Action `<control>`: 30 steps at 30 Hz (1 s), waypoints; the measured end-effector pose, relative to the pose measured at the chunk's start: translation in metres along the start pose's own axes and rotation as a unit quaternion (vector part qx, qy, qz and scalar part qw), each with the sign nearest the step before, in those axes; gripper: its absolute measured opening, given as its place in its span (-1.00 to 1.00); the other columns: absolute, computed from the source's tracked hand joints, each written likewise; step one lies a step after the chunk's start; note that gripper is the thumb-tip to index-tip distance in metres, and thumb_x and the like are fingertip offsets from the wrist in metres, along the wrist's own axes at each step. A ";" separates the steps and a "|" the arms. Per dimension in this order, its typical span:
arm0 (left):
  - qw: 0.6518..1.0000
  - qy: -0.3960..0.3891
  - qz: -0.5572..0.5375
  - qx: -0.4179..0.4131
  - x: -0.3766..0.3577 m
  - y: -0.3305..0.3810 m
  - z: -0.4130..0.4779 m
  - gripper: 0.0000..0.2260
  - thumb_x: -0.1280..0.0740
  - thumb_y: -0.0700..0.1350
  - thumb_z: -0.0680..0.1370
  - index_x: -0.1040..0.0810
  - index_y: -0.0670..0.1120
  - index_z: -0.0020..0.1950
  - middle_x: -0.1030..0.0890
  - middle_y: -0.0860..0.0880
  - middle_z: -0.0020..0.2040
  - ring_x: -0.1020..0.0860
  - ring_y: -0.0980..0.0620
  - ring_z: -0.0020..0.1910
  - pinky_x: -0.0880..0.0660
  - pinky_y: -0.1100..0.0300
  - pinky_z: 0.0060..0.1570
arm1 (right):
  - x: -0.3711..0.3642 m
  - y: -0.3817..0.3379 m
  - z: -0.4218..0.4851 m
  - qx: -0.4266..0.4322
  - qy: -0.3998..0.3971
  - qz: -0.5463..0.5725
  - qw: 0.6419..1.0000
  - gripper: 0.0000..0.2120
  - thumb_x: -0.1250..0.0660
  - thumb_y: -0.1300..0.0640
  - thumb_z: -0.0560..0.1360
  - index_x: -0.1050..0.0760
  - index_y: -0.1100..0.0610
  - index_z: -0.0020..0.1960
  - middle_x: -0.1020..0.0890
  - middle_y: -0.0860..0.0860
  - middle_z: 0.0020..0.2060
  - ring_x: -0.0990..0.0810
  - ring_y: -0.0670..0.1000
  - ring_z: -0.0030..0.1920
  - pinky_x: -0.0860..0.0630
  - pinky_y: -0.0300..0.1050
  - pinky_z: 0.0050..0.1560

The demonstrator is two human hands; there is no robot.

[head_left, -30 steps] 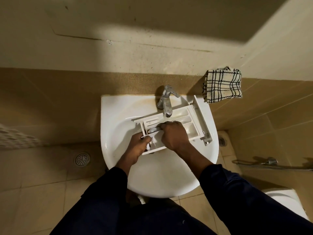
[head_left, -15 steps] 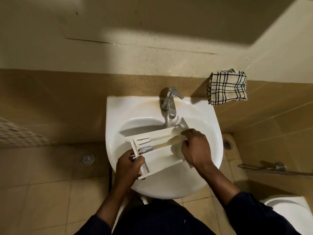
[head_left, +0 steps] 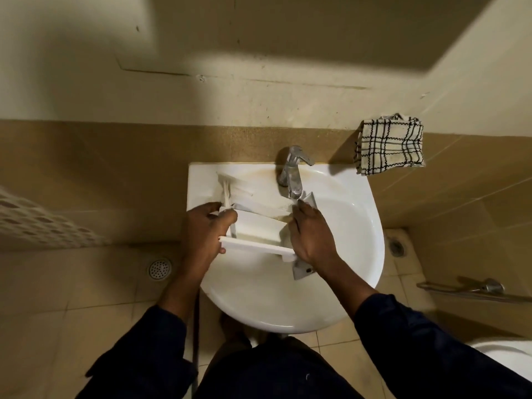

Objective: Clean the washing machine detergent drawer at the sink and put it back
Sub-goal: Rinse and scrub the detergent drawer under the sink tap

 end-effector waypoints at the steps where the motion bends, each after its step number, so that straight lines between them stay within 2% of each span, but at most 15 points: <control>1: 1.000 0.011 0.004 -0.007 0.000 0.006 0.003 -0.90 -0.40 -0.08 0.30 -0.63 0.14 -0.33 -0.64 -0.06 -0.33 -0.57 -0.04 -0.42 -0.54 0.08 -0.51 | -0.002 0.001 0.004 -0.008 -0.012 0.016 1.000 -0.48 0.06 -0.02 0.57 -0.46 0.25 0.30 -0.47 0.20 0.32 -0.43 0.19 0.31 -0.29 0.02 0.37; 5: 0.998 0.041 0.023 -0.043 -0.004 0.016 0.009 -0.78 -0.43 -0.16 0.35 -0.62 0.14 -0.43 -0.58 -0.29 -0.33 -0.49 -0.13 -0.45 -0.49 0.02 -0.53 | -0.001 -0.001 0.011 -0.039 -0.059 0.089 0.994 -0.39 0.16 -0.16 0.57 -0.44 0.16 0.31 -0.38 0.14 0.41 -0.30 0.14 0.42 -0.20 0.05 0.43; 8: 0.998 0.046 0.017 -0.048 -0.005 0.015 0.003 -0.62 -0.41 -0.20 0.37 -0.57 0.27 -0.50 -0.57 -0.27 -0.31 -0.48 -0.13 -0.41 -0.50 -0.05 -0.50 | -0.001 -0.002 -0.016 -0.084 -0.070 0.114 0.988 -0.51 0.04 -0.06 0.65 -0.28 0.19 0.46 -0.27 0.16 0.49 -0.24 0.11 0.47 -0.23 -0.03 0.39; 9: 0.997 0.046 0.017 -0.053 -0.006 0.012 0.000 -0.62 -0.41 -0.19 0.36 -0.56 0.28 -0.50 -0.58 -0.26 -0.29 -0.48 -0.13 -0.40 -0.50 -0.09 -0.52 | -0.003 -0.003 -0.030 -0.097 -0.076 0.109 0.986 -0.51 0.02 -0.04 0.66 -0.24 0.21 0.48 -0.26 0.18 0.49 -0.25 0.12 0.47 -0.24 -0.04 0.38; 11: 0.998 0.038 0.006 -0.053 -0.007 0.000 0.000 -0.79 -0.38 -0.12 0.32 -0.63 0.22 -0.36 -0.61 -0.23 -0.30 -0.52 -0.10 -0.40 -0.50 -0.12 -0.57 | -0.006 -0.002 -0.051 -0.118 -0.085 0.116 0.983 -0.50 0.01 -0.02 0.66 -0.19 0.23 0.50 -0.24 0.18 0.50 -0.26 0.14 0.47 -0.21 -0.05 0.40; 12: 0.998 0.039 0.002 -0.047 -0.007 -0.007 -0.001 -0.85 -0.37 -0.09 0.30 -0.68 0.11 -0.22 -0.62 -0.16 -0.33 -0.55 -0.07 -0.41 -0.49 -0.07 -0.60 | -0.007 -0.002 -0.053 -0.118 -0.081 0.125 0.982 -0.50 0.01 0.00 0.66 -0.18 0.24 0.50 -0.24 0.20 0.49 -0.25 0.15 0.47 -0.19 -0.04 0.42; 14: 0.999 0.034 -0.001 -0.038 -0.008 -0.023 0.001 -0.74 -0.36 -0.06 0.28 -0.70 -0.08 -0.10 -0.57 0.00 -0.46 -0.53 -0.05 -0.45 -0.49 0.11 -0.59 | -0.003 -0.001 -0.035 -0.117 -0.071 0.138 0.981 -0.51 -0.01 0.07 0.65 -0.14 0.29 0.51 -0.21 0.23 0.50 -0.17 0.14 0.50 -0.09 -0.10 0.45; 16: 0.998 0.031 -0.006 -0.049 -0.009 -0.030 -0.001 -0.87 -0.36 -0.07 0.30 -0.66 -0.08 -0.25 -0.50 0.02 -0.53 -0.49 -0.07 -0.49 -0.49 0.13 -0.55 | -0.002 -0.001 -0.006 -0.118 -0.079 0.137 0.980 -0.50 -0.02 0.11 0.64 -0.13 0.33 0.51 -0.17 0.24 0.51 -0.11 0.13 0.52 0.01 -0.14 0.47; 18: 0.998 0.035 -0.017 -0.054 -0.011 -0.034 -0.002 -0.91 -0.37 -0.11 0.32 -0.62 -0.09 -0.34 -0.49 -0.07 -0.52 -0.48 -0.11 -0.50 -0.49 0.10 -0.55 | -0.002 0.002 0.015 -0.138 -0.086 0.145 0.976 -0.44 -0.01 -0.03 0.58 -0.25 0.32 0.45 -0.28 0.26 0.45 -0.20 0.18 0.47 -0.10 -0.03 0.47; 19: 0.998 0.041 -0.023 -0.051 -0.010 -0.036 -0.003 -0.91 -0.37 -0.12 0.33 -0.62 -0.10 -0.34 -0.49 -0.13 -0.50 -0.48 -0.13 -0.50 -0.49 0.09 -0.56 | -0.006 0.004 0.018 -0.144 -0.089 0.146 0.975 -0.38 0.03 -0.11 0.55 -0.28 0.29 0.43 -0.31 0.25 0.43 -0.23 0.20 0.45 -0.15 0.02 0.46; 21: 0.997 0.046 -0.035 -0.048 -0.010 -0.040 -0.002 -0.92 -0.36 -0.14 0.34 -0.64 -0.08 -0.33 -0.51 -0.21 -0.45 -0.48 -0.14 -0.48 -0.48 0.09 -0.56 | -0.011 0.006 0.006 -0.120 -0.087 0.117 0.982 -0.37 0.05 -0.14 0.58 -0.20 0.27 0.49 -0.20 0.23 0.50 -0.13 0.19 0.50 -0.10 0.06 0.48; 24: 0.997 0.038 -0.046 -0.054 -0.011 -0.049 -0.004 -0.90 -0.35 -0.16 0.35 -0.67 -0.04 -0.29 -0.55 -0.13 -0.44 -0.49 -0.09 -0.45 -0.48 0.08 -0.51 | -0.010 0.004 -0.042 -0.088 -0.097 0.091 0.987 -0.39 0.04 -0.13 0.64 -0.04 0.22 0.55 -0.03 0.16 0.55 -0.03 0.10 0.55 -0.02 -0.01 0.52; 27: 0.995 0.021 -0.064 -0.076 -0.017 -0.055 -0.005 -0.87 -0.34 -0.18 0.37 -0.69 -0.03 -0.23 -0.56 -0.14 -0.43 -0.48 -0.06 -0.42 -0.46 0.03 -0.41 | -0.009 0.011 -0.061 -0.093 -0.081 0.067 0.990 -0.32 0.09 -0.23 0.61 -0.08 0.21 0.55 -0.07 0.13 0.55 -0.08 0.08 0.54 -0.04 -0.04 0.50; 29: 0.993 0.008 -0.100 -0.055 -0.025 -0.060 -0.005 -0.85 -0.33 -0.20 0.38 -0.70 -0.07 -0.21 -0.54 -0.24 -0.38 -0.44 -0.12 -0.40 -0.48 -0.11 -0.43 | -0.004 0.015 -0.042 -0.109 -0.051 0.039 0.992 -0.35 0.08 -0.19 0.62 -0.09 0.23 0.54 -0.11 0.16 0.54 -0.11 0.11 0.53 -0.07 -0.02 0.49; 30: 0.992 -0.002 -0.119 -0.047 -0.028 -0.062 -0.006 -0.84 -0.33 -0.22 0.38 -0.70 -0.07 -0.20 -0.55 -0.18 -0.38 -0.45 -0.11 -0.37 -0.48 -0.10 -0.40 | -0.003 0.016 -0.030 -0.120 -0.037 0.034 0.992 -0.37 0.08 -0.15 0.62 -0.08 0.25 0.54 -0.12 0.19 0.53 -0.11 0.12 0.53 -0.06 -0.01 0.49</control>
Point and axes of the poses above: each hand's wrist, its own z-axis towards the middle knuckle, its own x-axis out of the back of the hand, y = z × x, the point moved 4 cm from there along z, towards the middle knuckle
